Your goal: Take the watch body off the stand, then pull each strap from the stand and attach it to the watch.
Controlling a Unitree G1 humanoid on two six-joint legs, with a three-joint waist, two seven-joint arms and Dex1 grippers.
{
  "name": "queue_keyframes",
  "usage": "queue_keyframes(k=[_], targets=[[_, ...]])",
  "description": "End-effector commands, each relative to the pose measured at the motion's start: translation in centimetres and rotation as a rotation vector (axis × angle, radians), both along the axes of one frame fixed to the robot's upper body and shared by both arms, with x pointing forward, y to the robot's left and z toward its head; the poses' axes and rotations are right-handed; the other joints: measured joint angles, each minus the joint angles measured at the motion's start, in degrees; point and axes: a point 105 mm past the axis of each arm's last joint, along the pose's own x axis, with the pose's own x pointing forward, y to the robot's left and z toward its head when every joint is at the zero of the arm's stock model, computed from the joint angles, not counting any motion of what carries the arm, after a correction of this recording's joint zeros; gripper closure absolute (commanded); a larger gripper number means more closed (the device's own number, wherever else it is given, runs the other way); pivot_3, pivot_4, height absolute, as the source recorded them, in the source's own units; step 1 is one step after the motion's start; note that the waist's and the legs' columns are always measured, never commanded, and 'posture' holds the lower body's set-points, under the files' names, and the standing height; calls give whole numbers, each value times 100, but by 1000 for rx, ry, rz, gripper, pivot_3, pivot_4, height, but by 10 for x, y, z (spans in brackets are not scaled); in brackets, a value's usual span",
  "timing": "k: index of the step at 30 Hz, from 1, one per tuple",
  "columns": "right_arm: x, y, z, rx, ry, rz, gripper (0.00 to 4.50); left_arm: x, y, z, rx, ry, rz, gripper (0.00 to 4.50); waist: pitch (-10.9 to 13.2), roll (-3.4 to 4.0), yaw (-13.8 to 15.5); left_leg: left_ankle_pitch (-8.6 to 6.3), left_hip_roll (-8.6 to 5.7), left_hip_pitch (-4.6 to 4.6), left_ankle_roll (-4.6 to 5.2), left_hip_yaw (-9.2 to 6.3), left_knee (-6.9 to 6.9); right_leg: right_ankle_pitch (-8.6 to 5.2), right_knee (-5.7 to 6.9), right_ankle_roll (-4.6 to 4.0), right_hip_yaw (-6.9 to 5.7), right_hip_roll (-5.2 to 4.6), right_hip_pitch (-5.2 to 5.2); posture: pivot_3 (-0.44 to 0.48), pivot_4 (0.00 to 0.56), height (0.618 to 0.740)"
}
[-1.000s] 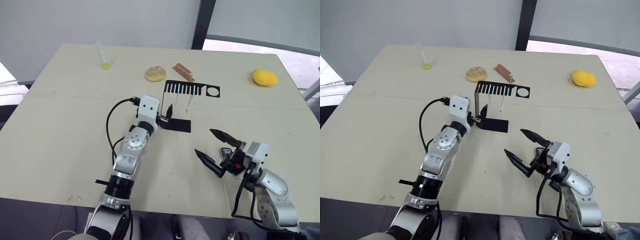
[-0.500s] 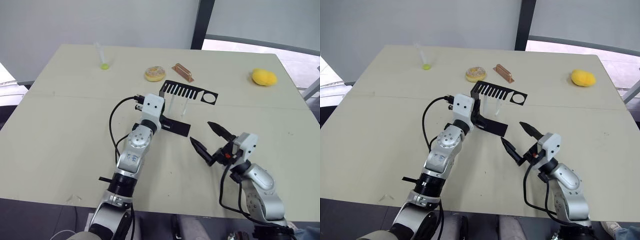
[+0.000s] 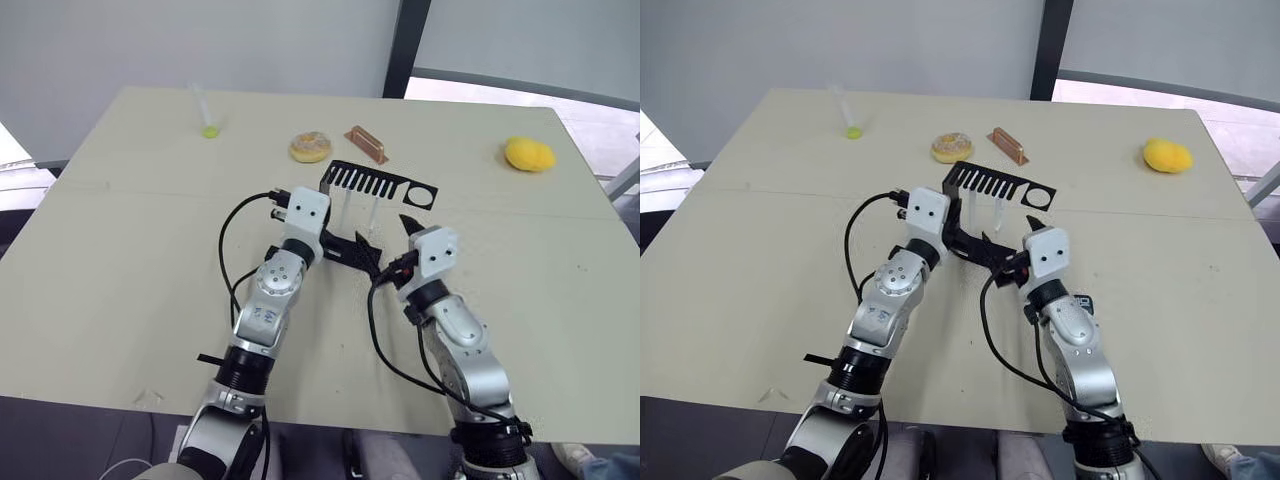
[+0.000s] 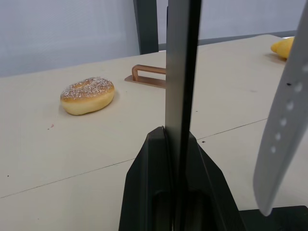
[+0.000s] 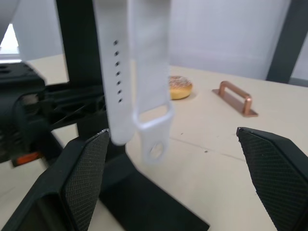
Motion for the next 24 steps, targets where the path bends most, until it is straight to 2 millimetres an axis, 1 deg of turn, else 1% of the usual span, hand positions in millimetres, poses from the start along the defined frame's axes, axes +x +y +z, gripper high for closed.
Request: queue_keyframes(k=[1,4,9,12,14,16,19,24], targets=[[-1,1,21,21,-79,-16,0,-4,-4,15,-12,-48,-15,4408,0,0,-3,0,0,0,0,0,0,0,0,0,0,0,0,0,150,740],[-1,4,26,30,-90,-7,0,-4,-5,15,-13,-48,-17,4408,0,0,-3,0,0,0,1,0,0,0,-1,0,0,1,0,0,150,740],[0,8,24,30,-80,-3,0,-3,-5,14,-13,-46,-17,4408,0,0,-4,0,0,-1,2,0,0,0,0,0,0,0,0,0,150,740],[-1,10,23,34,-74,6,879,-3,-5,13,-12,-45,-16,4500,0,0,-6,0,0,-1,2,0,0,0,-1,0,0,0,0,0,150,740],[-1,12,23,37,-76,19,1892,-3,-5,13,-11,-43,-16,4500,0,0,-6,0,0,0,2,0,-1,0,0,0,0,0,0,0,150,740],[-1,14,23,42,-75,29,3022,-3,-5,12,-9,-42,-18,4500,0,0,-6,0,0,0,2,0,-1,0,-1,0,0,0,0,0,150,740],[-1,17,22,58,-68,46,4490,-3,-5,12,-9,-42,-21,4500,0,0,-6,0,0,-1,2,0,-1,0,-1,0,0,0,0,0,150,740],[-1,22,25,67,-81,65,4490,-4,-6,11,-11,-37,-30,4500,0,0,-7,0,0,0,3,0,-2,0,-1,0,0,0,0,0,150,740]])
